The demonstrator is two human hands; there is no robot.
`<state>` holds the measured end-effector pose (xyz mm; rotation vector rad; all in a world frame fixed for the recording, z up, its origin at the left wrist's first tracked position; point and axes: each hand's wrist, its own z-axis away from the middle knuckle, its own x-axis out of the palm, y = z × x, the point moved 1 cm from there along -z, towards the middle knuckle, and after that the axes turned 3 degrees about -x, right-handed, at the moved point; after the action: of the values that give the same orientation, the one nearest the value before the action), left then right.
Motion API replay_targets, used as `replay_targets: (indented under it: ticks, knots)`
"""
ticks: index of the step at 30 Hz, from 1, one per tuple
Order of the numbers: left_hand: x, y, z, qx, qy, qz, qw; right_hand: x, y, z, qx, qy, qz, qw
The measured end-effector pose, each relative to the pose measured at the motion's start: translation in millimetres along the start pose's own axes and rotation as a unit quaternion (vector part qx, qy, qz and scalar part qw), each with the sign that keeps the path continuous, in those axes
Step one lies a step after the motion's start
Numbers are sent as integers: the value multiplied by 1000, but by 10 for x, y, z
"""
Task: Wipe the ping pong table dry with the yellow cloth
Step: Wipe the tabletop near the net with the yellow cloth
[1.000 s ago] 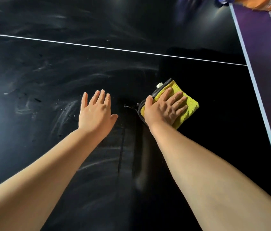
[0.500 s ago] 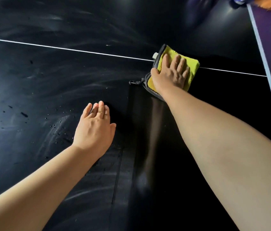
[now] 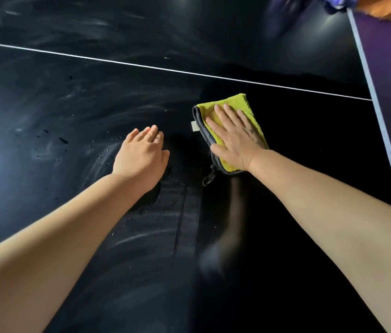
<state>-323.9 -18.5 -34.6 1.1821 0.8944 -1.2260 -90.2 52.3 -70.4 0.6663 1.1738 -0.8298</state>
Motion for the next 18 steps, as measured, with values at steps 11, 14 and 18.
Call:
replay_targets:
  ticks: [11, 14, 18]
  knots:
    - [73, -156, 1321, 58, 83, 13, 995, 368, -1097, 1395, -17, 1, 30, 999]
    - [66, -267, 1699, 77, 90, 4, 993, 496, -1452, 1840, -3, 13, 41, 999]
    - [20, -463, 2191, 90, 87, -12, 992, 592, -1959, 2424, 17, 19, 38, 999]
